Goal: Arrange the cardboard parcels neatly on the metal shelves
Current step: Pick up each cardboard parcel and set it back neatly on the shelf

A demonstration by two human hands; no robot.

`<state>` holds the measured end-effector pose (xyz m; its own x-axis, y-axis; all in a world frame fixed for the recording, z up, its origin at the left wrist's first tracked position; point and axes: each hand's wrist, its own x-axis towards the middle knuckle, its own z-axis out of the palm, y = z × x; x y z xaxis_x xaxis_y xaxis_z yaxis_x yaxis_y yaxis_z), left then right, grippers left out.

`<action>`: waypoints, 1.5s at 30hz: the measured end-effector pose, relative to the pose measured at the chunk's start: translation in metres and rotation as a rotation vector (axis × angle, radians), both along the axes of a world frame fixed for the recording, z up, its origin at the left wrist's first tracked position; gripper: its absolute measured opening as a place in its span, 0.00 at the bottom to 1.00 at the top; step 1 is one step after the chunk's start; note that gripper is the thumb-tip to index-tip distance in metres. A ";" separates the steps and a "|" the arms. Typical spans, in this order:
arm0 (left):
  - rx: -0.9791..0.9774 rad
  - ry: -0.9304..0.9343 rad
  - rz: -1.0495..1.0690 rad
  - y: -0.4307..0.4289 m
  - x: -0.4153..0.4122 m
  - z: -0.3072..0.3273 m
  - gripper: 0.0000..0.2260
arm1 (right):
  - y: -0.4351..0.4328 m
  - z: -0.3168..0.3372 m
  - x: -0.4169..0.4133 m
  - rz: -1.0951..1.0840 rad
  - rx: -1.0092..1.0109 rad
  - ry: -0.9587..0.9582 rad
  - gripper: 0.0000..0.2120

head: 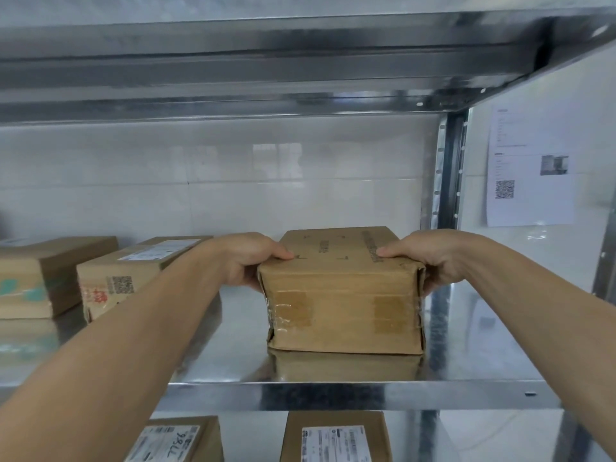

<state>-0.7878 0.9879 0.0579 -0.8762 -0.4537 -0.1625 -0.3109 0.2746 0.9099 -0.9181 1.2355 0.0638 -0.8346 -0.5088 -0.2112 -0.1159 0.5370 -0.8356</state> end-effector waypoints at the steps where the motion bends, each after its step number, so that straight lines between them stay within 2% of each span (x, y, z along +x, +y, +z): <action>1: 0.000 0.001 0.002 -0.001 -0.001 -0.001 0.08 | 0.000 0.000 0.000 0.002 0.000 0.003 0.16; 8: 0.033 0.031 0.017 -0.001 -0.002 -0.005 0.08 | 0.000 0.000 0.000 0.028 -0.015 0.009 0.15; 12: 0.037 0.040 0.025 -0.003 -0.002 -0.003 0.15 | 0.003 -0.003 -0.008 0.015 -0.077 -0.045 0.18; 17: 0.007 0.033 0.102 -0.021 -0.002 -0.012 0.27 | 0.012 -0.005 -0.014 0.011 -0.178 -0.122 0.20; 21: 0.047 -0.005 0.169 -0.031 -0.004 -0.025 0.31 | 0.022 -0.008 -0.018 -0.006 -0.295 -0.196 0.17; 24: 0.146 -0.013 0.133 -0.032 -0.005 -0.027 0.33 | 0.025 -0.014 -0.017 -0.002 -0.384 -0.258 0.14; 29: 0.341 0.132 0.024 -0.021 0.002 -0.011 0.31 | 0.023 -0.030 -0.021 0.019 -0.509 -0.339 0.15; 33: 0.339 0.259 -0.002 -0.005 0.004 0.011 0.12 | 0.023 -0.037 -0.024 0.071 -0.477 -0.368 0.22; 38: 0.256 0.270 -0.047 0.004 0.001 0.038 0.12 | 0.023 -0.038 -0.024 0.195 -0.356 -0.292 0.30; 42: 0.122 0.206 -0.055 0.008 0.002 0.055 0.11 | 0.021 -0.041 -0.028 0.295 -0.288 -0.232 0.22; 45: 0.039 0.149 -0.065 0.013 0.001 0.067 0.09 | 0.018 -0.047 -0.036 0.285 -0.225 -0.212 0.36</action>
<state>-0.7871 1.0014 0.1248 -0.9193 -0.3909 -0.0452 -0.1547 0.2534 0.9549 -0.9537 1.2530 0.0166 -0.6041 -0.7660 -0.2200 -0.0463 0.3093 -0.9498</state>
